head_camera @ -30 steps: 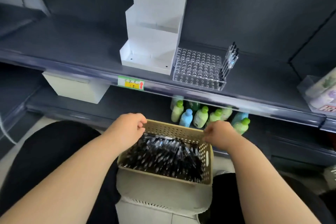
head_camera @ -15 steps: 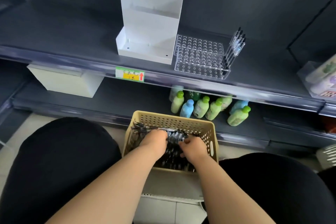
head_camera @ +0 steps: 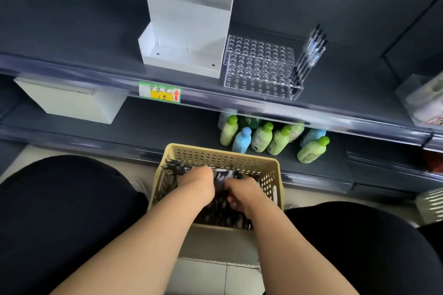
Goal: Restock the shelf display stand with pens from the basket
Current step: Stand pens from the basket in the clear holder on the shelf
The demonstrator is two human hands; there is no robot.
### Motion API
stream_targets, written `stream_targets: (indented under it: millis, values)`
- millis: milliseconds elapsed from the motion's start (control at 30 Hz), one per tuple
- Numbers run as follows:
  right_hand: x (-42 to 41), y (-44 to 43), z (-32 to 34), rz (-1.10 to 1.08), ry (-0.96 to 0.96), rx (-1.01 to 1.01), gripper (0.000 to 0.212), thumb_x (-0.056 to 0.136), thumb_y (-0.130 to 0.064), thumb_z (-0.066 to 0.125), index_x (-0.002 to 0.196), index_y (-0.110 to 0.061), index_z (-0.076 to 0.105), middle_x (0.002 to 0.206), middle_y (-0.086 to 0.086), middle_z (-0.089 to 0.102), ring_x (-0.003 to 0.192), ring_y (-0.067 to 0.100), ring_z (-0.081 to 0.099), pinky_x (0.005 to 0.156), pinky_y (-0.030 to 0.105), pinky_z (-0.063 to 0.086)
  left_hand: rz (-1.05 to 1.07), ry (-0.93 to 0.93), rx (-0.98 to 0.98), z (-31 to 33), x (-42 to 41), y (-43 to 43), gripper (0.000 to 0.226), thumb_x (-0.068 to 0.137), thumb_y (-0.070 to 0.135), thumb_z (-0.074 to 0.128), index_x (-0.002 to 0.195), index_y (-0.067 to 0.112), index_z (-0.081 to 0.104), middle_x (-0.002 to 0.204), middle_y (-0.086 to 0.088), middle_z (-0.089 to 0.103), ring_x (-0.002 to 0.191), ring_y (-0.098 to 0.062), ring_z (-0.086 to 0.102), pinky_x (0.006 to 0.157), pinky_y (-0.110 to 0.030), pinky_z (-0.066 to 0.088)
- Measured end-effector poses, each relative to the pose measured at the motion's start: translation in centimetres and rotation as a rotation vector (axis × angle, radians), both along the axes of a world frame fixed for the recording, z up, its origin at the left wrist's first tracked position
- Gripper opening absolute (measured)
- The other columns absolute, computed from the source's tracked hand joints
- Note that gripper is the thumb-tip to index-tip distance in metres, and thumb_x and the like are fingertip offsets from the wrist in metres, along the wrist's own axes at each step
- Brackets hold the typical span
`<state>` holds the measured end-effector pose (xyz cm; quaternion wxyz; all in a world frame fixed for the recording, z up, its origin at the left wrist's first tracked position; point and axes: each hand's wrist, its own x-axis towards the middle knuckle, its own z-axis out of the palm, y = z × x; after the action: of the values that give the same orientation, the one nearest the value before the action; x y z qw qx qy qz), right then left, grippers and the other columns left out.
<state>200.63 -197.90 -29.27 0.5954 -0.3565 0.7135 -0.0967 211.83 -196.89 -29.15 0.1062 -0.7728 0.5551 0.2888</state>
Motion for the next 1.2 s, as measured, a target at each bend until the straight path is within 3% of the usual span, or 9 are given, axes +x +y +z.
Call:
stream_targets:
  millis: [100, 233, 300, 467, 667, 767, 900, 1033, 1200]
  values:
    - [0.3, 0.9, 0.6, -0.003, -0.084, -0.029, 0.014, 0.088, -0.017, 0.055, 0.079, -0.007, 0.054, 0.057, 0.006, 0.054, 0.044, 0.015, 0.049, 0.039, 0.020, 0.038, 0.032, 0.064, -0.055, 1.7, 1.0, 0.8, 0.015, 0.088, 0.020, 0.059, 0.099, 0.014, 0.067, 0.100, -0.005, 0.066, 0.091, -0.024, 0.062, 0.070, -0.030, 0.046]
    - [0.6, 2.0, 2.7, -0.004, -0.145, -0.199, 0.012, 0.091, -0.018, 0.047, 0.088, -0.008, 0.053, 0.055, 0.006, 0.059, 0.043, 0.017, 0.053, 0.037, 0.021, 0.039, 0.098, 0.278, -0.204, 4.8, 2.0, 2.7, 0.024, 0.092, 0.021, 0.054, 0.115, 0.021, 0.062, 0.104, 0.002, 0.066, 0.098, -0.019, 0.061, 0.085, -0.030, 0.048]
    - [0.4, 2.5, 4.5, -0.021, -0.141, -0.309, 0.008, 0.089, -0.014, 0.047, 0.091, -0.007, 0.050, 0.057, 0.009, 0.061, 0.037, 0.012, 0.050, 0.037, 0.020, 0.036, 0.166, 0.428, -0.309, 6.4, 2.2, 3.7, 0.027, 0.090, 0.016, 0.056, 0.113, 0.028, 0.058, 0.093, 0.007, 0.062, 0.087, -0.014, 0.060, 0.078, -0.027, 0.049]
    - [-1.0, 1.6, 10.1, -0.043, -0.147, -0.630, 0.023, 0.086, -0.005, 0.052, 0.098, -0.018, 0.039, 0.087, 0.021, 0.066, 0.039, 0.005, 0.056, 0.041, 0.019, 0.042, 0.294, 0.650, -0.503, 9.2, 1.8, 4.2, 0.033, 0.087, 0.008, 0.060, 0.101, 0.038, 0.052, 0.101, 0.009, 0.059, 0.084, -0.005, 0.063, 0.076, -0.022, 0.050]
    - [-3.2, -2.3, 15.7, -0.177, -0.280, -0.882, 0.012, 0.097, -0.018, 0.046, 0.085, -0.014, 0.047, 0.074, 0.003, 0.066, 0.063, 0.027, 0.067, 0.053, 0.034, 0.052, 0.763, 1.442, -0.341, 11.3, 0.4, 2.1, 0.048, 0.090, -0.014, 0.045, 0.129, 0.014, 0.049, 0.113, -0.014, 0.063, 0.089, -0.024, 0.070, 0.082, -0.034, 0.052]
    - [-4.5, -4.9, 18.7, -0.143, -0.122, -1.044, 0.013, 0.095, -0.021, 0.051, 0.082, -0.016, 0.050, 0.066, 0.000, 0.067, 0.062, 0.018, 0.067, 0.059, 0.034, 0.056, 0.848, 1.616, -0.325, 11.7, -0.8, 1.1, 0.041, 0.089, -0.015, 0.042, 0.124, 0.002, 0.055, 0.098, -0.013, 0.065, 0.085, -0.023, 0.064, 0.080, -0.036, 0.051]
    - [-6.1, -10.4, 22.2, -0.099, 0.039, -1.240, 0.021, 0.089, -0.017, 0.059, 0.085, -0.031, 0.043, 0.081, -0.001, 0.068, 0.069, 0.013, 0.069, 0.067, 0.038, 0.058, 0.805, 1.623, -0.430, 13.4, -2.1, -1.8, 0.028, 0.092, 0.004, 0.048, 0.109, 0.014, 0.067, 0.066, -0.002, 0.064, 0.067, -0.014, 0.061, 0.082, -0.035, 0.050]
    - [-6.5, -15.6, 23.8, 0.068, 0.267, -1.317, 0.011, 0.091, -0.032, 0.054, 0.086, -0.023, 0.049, 0.079, -0.006, 0.065, 0.081, 0.016, 0.065, 0.077, 0.030, 0.049, 0.589, 1.490, -0.654, 15.5, -3.0, -7.0, 0.028, 0.092, 0.006, 0.048, 0.093, 0.024, 0.069, 0.077, 0.006, 0.067, 0.083, -0.014, 0.065, 0.078, -0.030, 0.051]
    - [-6.7, -19.3, 24.2, 0.210, 0.405, -1.347, 0.012, 0.090, -0.031, 0.058, 0.086, -0.021, 0.051, 0.068, -0.015, 0.049, 0.066, 0.005, 0.048, 0.058, 0.014, 0.034, 0.317, 1.078, -0.913, 18.0, -3.5, -13.3, 0.014, 0.090, 0.018, 0.059, 0.085, 0.031, 0.062, 0.087, 0.007, 0.070, 0.086, -0.014, 0.067, 0.090, -0.038, 0.052]
